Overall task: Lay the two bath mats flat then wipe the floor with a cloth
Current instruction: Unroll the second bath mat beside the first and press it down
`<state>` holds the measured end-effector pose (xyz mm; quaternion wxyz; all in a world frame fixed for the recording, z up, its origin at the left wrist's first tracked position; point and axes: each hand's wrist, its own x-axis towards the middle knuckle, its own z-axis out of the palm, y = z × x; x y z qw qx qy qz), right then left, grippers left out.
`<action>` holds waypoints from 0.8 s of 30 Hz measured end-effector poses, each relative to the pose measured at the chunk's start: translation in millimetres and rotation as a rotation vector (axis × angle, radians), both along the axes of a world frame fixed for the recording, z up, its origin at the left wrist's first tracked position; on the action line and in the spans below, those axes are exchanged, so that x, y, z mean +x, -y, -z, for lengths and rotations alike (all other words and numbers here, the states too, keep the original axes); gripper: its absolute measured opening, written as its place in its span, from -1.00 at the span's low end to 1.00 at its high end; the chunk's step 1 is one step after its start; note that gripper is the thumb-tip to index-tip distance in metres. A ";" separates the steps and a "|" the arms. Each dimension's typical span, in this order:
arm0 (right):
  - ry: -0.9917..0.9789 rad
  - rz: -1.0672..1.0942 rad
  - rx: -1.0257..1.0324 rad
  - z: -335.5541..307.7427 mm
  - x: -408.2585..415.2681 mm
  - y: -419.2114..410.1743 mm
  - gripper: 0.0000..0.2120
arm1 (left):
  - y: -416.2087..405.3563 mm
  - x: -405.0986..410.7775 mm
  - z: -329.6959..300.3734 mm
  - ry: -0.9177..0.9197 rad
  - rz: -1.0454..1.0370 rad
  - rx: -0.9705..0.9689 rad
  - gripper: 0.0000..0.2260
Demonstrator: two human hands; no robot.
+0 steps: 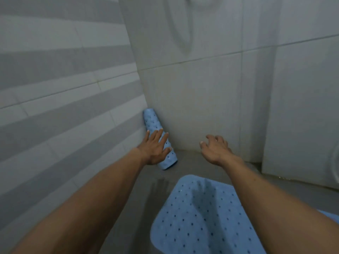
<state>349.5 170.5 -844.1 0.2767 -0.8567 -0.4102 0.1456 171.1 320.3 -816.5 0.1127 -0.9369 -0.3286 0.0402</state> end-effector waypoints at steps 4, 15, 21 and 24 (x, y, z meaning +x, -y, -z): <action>0.008 -0.020 -0.002 -20.5 0.1 -33.0 -0.42 | -46.6 6.4 -22.4 0.045 0.027 0.040 -0.39; 0.167 -0.109 -0.053 -30.1 -4.9 -166.5 -0.43 | -182.4 23.4 10.0 0.142 0.027 -0.048 -0.33; 0.239 -0.151 -0.062 -35.7 -2.9 -250.8 -0.43 | -264.2 37.1 28.4 0.242 -0.039 -0.142 -0.29; 0.325 -0.195 -0.084 -39.3 4.8 -296.6 -0.44 | -301.4 52.6 36.1 0.271 -0.043 -0.163 -0.28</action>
